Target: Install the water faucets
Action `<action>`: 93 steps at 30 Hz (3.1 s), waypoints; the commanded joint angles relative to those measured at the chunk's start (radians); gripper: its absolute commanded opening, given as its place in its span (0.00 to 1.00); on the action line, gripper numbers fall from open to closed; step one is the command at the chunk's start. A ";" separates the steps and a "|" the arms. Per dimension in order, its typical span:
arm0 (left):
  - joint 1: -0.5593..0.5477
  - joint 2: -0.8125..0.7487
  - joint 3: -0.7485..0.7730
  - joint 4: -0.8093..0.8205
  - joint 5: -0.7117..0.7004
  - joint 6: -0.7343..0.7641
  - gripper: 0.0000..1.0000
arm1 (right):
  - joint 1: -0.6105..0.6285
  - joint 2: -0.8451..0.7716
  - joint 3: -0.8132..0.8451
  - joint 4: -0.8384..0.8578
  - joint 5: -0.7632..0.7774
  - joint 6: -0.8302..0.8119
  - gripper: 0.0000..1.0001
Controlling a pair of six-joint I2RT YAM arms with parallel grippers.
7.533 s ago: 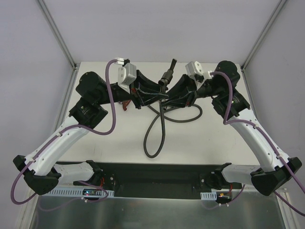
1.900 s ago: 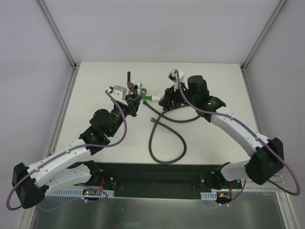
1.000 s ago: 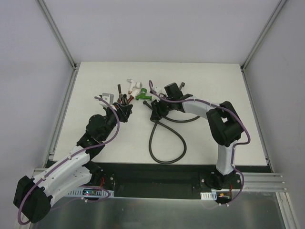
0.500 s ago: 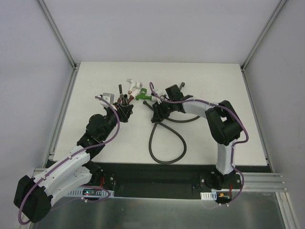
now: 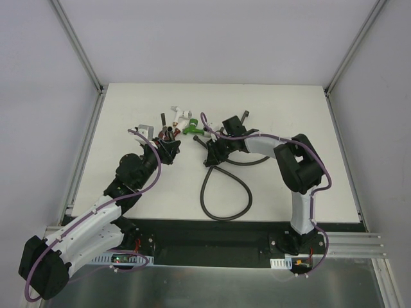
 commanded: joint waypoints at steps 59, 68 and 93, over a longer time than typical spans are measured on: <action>0.008 0.413 0.996 0.064 0.796 -0.106 0.00 | 0.027 -0.773 -0.178 1.111 -0.029 0.535 0.06; 0.008 0.428 1.014 0.058 0.816 -0.078 0.00 | 0.029 -0.759 -0.204 1.183 -0.032 0.527 0.05; 0.003 0.460 0.964 0.084 0.822 -0.119 0.00 | 0.027 -0.785 -0.271 1.340 0.028 0.570 0.03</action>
